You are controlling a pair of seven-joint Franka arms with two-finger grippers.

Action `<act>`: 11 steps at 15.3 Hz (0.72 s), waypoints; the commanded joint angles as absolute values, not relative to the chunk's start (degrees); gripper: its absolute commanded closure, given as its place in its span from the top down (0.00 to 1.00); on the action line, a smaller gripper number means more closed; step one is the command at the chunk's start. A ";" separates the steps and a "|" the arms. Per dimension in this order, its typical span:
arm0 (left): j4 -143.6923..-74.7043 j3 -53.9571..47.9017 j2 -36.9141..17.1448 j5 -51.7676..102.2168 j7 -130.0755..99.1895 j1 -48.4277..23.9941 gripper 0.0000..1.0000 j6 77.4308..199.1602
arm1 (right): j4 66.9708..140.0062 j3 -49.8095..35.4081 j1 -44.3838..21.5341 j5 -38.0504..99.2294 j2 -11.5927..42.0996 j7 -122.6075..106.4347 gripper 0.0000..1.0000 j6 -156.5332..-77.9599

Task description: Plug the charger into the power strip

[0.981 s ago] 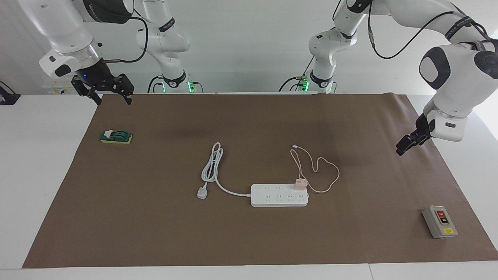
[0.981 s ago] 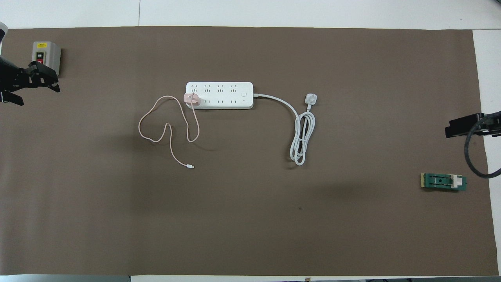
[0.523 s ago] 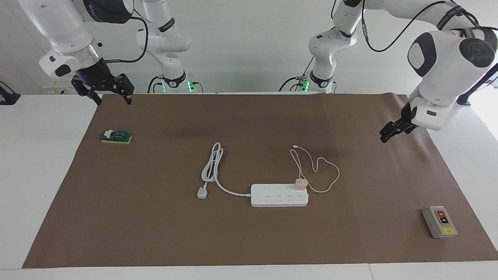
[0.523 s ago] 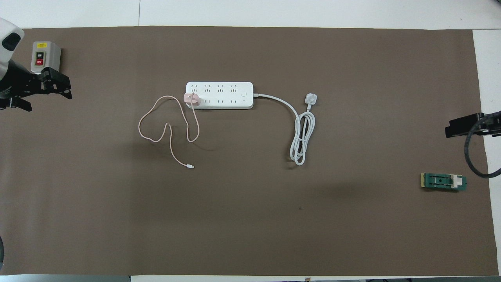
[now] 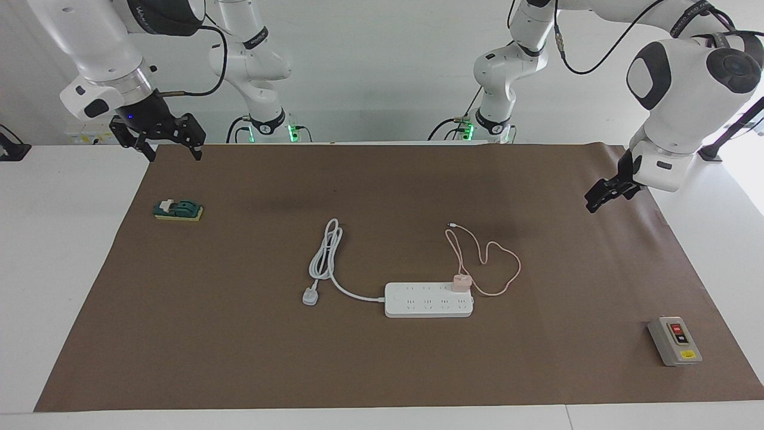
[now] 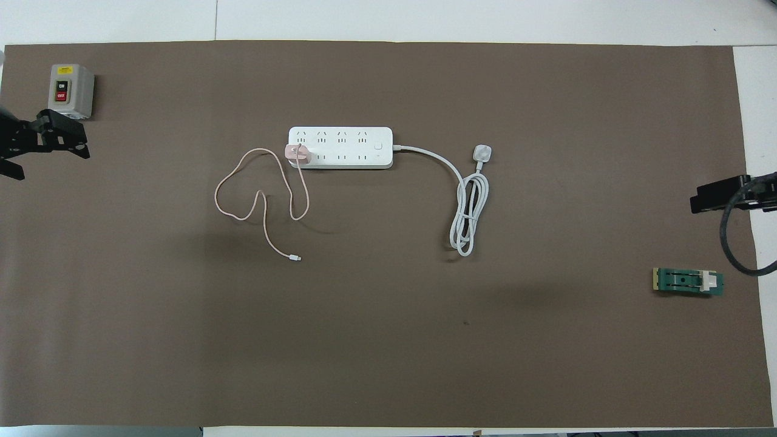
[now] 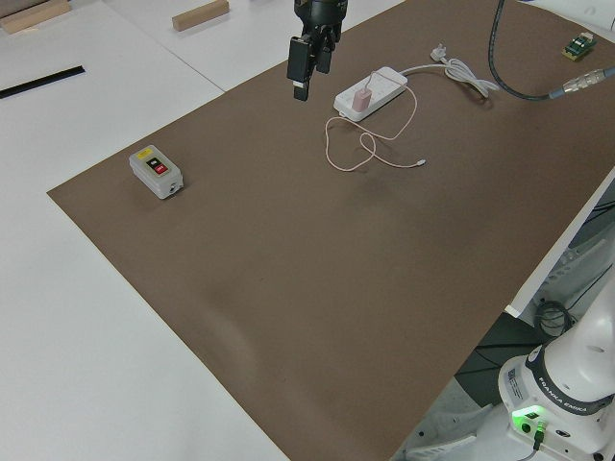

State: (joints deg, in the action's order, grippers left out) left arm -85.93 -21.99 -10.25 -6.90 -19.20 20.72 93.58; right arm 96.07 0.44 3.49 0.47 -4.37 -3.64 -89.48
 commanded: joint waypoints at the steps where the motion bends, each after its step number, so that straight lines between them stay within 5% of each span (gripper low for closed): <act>1: -86.40 -21.97 -8.88 -5.54 -20.13 23.11 1.00 94.57 | 96.68 -0.26 4.57 1.41 -5.27 -3.08 1.00 -89.12; 6: -85.60 -20.84 -8.35 -6.42 -18.73 22.16 1.00 93.96 | 96.68 -0.26 4.48 1.41 -5.27 -3.08 1.00 -89.12; 11: -90.96 -4.16 -2.82 -5.19 -9.59 6.44 1.00 94.04 | 96.68 -0.26 4.48 1.32 -5.27 -3.08 1.00 -89.12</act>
State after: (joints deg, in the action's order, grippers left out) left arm -86.48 -10.72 -7.17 -6.15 -12.31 12.55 93.88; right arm 96.07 0.44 3.49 0.47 -4.37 -3.64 -89.48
